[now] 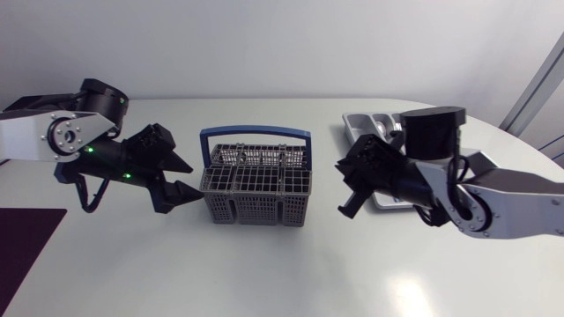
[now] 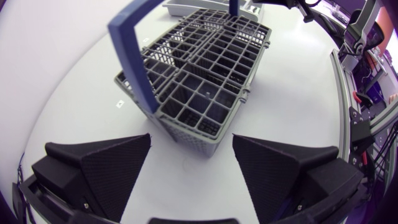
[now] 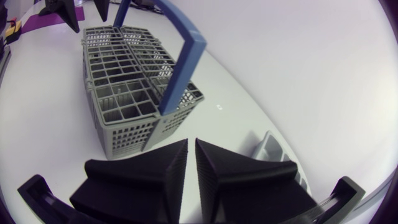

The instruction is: Unload the cutlery basket into the drawer organizer.

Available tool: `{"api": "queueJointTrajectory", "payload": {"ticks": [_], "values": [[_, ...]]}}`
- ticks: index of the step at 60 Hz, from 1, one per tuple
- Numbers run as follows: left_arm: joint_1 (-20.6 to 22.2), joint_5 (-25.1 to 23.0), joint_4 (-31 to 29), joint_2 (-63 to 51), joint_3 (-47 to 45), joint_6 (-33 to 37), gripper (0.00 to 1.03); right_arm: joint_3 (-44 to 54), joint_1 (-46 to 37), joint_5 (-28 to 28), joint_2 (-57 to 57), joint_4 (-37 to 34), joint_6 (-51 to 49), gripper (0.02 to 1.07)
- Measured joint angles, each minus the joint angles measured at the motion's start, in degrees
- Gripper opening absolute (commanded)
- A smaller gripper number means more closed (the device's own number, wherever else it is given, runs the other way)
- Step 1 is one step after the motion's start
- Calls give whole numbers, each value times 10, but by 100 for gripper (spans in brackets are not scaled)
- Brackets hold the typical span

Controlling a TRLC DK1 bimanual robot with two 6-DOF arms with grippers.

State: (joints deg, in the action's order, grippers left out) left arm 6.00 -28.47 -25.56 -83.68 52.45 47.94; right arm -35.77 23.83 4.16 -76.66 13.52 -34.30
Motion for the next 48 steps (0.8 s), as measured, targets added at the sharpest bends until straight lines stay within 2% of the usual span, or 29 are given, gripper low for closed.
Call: {"api": "queueJointTrajectory", "payload": {"ticks": [12, 28, 36, 48], "values": [[-27, 0, 2, 65, -21, -26, 99, 30, -39, -11, 78, -2, 0, 104], [-58, 3, 22, 103, -28, -112, 99, 57, -93, -16, 141, -7, 31, 103], [-67, 51, 43, 130, -33, -161, 99, 78, -115, -30, 188, -19, 47, 103], [-85, 78, 47, 145, -43, -218, 99, 88, -153, -36, 258, -31, 111, 103]]}}
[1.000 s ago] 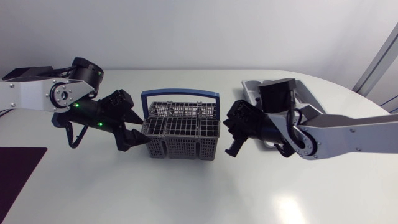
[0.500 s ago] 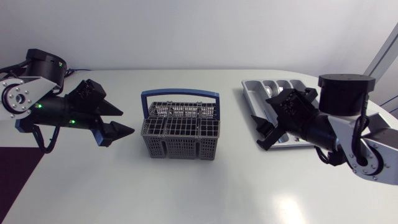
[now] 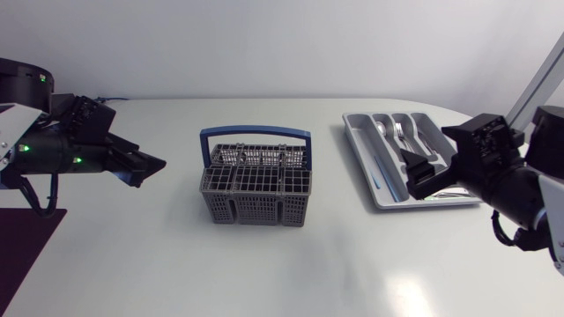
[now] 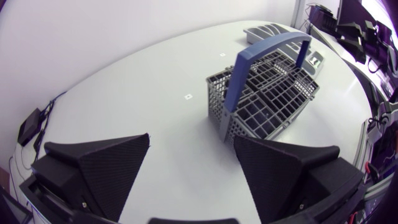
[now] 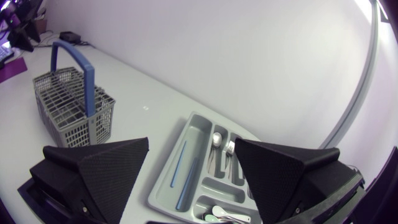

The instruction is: Unload the cutlery basket into the drawer organizer.

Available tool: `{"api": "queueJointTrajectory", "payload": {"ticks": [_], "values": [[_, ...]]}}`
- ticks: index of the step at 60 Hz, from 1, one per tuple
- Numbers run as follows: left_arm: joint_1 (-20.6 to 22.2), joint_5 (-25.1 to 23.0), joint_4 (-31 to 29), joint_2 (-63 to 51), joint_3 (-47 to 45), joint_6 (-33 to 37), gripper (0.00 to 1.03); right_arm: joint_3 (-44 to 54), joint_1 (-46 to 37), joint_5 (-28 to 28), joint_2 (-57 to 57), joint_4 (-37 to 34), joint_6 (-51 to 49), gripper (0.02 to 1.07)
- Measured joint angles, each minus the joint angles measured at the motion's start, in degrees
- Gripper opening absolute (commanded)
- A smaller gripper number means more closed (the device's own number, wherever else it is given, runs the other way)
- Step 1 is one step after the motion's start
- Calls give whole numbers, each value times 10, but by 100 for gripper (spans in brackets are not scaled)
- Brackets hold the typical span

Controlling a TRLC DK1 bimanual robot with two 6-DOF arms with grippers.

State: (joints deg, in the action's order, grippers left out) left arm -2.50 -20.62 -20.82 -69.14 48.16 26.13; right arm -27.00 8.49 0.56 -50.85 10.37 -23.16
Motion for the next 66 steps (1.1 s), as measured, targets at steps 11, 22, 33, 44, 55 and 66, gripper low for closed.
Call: {"api": "queueJointTrajectory", "payload": {"ticks": [11, 22, 33, 44, 55, 66], "values": [[-33, 2, 3, 26, -13, -41, 99, 19, -27, -9, 61, 0, 48, 103], [-40, 7, 16, 97, -45, -48, 99, 56, -37, -11, 130, -1, 62, 103], [-46, 33, 92, 199, -112, -93, 99, 86, -37, -60, 225, -15, 83, 103], [-52, 57, 152, 294, -184, -138, 99, 125, -37, -102, 313, -35, 93, 103], [-52, 75, 178, 388, -245, -170, 99, 151, -39, -124, 390, -68, 92, 103], [-42, 98, 186, 450, -285, -187, 99, 170, -46, -109, 419, -76, 100, 103]]}}
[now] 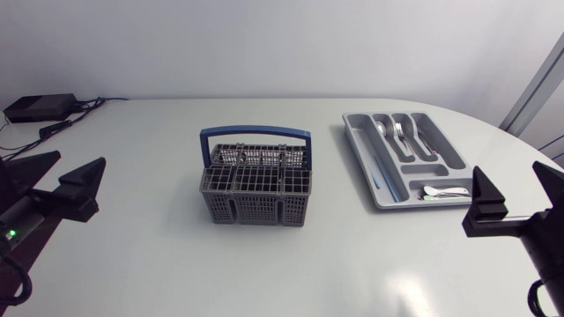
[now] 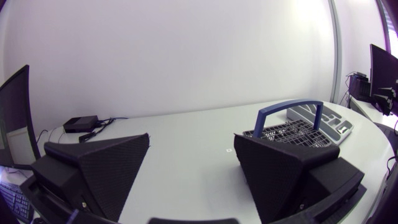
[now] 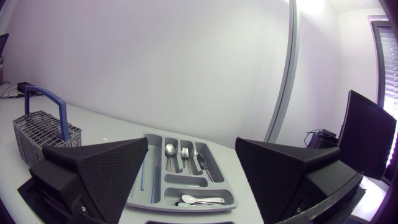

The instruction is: Unload the cutlery basket into the drawer organizer.

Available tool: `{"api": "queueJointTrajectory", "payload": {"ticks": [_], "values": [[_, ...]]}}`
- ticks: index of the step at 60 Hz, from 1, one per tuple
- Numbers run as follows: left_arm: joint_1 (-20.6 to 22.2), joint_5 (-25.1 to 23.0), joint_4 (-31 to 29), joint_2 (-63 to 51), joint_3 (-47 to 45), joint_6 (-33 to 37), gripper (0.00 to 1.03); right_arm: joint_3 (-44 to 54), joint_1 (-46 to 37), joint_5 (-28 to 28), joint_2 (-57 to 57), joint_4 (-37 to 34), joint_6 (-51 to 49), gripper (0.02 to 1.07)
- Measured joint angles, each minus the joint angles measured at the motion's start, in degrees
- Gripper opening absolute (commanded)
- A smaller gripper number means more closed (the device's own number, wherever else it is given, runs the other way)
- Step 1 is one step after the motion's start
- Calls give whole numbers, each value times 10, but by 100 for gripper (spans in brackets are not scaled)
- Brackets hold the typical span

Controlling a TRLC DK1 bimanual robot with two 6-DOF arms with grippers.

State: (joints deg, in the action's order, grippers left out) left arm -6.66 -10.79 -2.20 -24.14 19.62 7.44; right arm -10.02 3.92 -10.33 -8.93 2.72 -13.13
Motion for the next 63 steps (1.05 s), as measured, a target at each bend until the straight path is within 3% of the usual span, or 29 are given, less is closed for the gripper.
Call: {"api": "queueJointTrajectory", "payload": {"ticks": [46, 63], "values": [[59, 98, 13, 218, -171, -52, 99, 82, -33, 94, 79, -21, 103, 103], [64, 103, 13, 238, -185, -60, 99, 89, -37, 101, 86, -26, 115, 103]]}}
